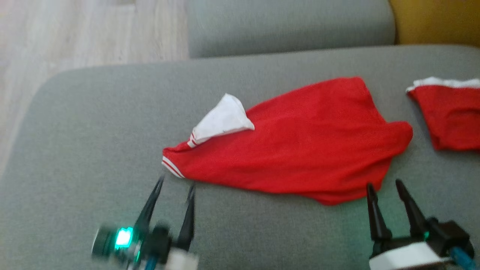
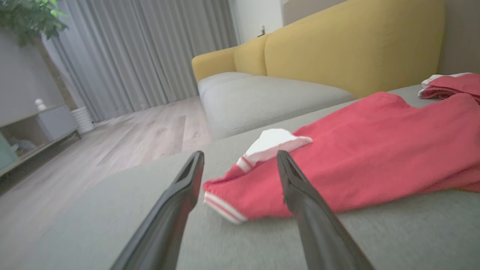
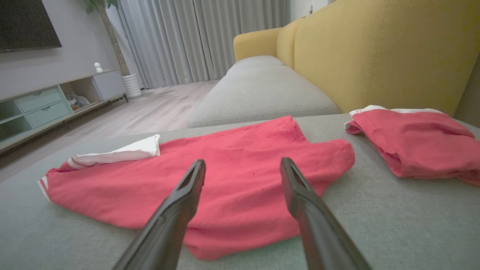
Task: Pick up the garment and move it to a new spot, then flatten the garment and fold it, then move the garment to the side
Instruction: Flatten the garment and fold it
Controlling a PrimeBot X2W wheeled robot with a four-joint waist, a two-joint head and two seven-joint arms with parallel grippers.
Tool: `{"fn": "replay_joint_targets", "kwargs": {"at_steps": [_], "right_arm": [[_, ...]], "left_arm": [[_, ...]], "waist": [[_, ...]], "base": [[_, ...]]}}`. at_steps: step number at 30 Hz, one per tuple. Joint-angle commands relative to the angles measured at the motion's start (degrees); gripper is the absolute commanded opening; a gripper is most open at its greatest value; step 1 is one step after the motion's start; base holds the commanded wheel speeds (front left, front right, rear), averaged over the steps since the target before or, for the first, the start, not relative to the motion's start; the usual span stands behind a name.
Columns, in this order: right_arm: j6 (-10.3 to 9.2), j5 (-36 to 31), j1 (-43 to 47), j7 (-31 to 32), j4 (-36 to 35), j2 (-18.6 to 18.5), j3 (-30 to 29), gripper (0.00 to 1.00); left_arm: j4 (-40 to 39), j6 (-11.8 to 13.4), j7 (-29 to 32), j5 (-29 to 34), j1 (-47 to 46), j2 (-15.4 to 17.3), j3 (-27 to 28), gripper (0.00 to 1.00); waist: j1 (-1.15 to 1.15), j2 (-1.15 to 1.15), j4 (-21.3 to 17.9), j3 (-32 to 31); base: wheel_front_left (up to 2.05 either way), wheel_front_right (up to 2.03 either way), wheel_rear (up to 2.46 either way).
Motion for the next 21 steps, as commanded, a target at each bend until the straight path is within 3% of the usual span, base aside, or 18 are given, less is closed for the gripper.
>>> {"fn": "replay_joint_targets", "kwargs": {"at_steps": [1,11,21], "right_arm": [[0.37,0.2,-3.6,-0.4,-2.2,-1.4,1.4,1.0],[0.37,0.8,-10.6,-0.4,-2.5,-2.7,3.0,1.0],[0.37,1.1,-13.4,-0.4,-2.5,-2.8,3.0,1.0]], "left_arm": [[-1.1,-0.3,-0.3,0.8,-5.9,-0.4,1.3,1.0],[21.6,-3.0,1.4,8.8,-32.4,-1.6,-5.6,1.0],[37.2,-2.2,3.6,12.6,-45.5,-2.3,-9.5,1.0]], "waist": [[0.0,0.0,-0.8,2.4],[0.0,0.0,-5.9,12.8],[0.0,0.0,-9.5,17.6]], "base": [[0.0,0.0,0.0],[0.0,0.0,0.0],[0.0,0.0,0.0]]}}
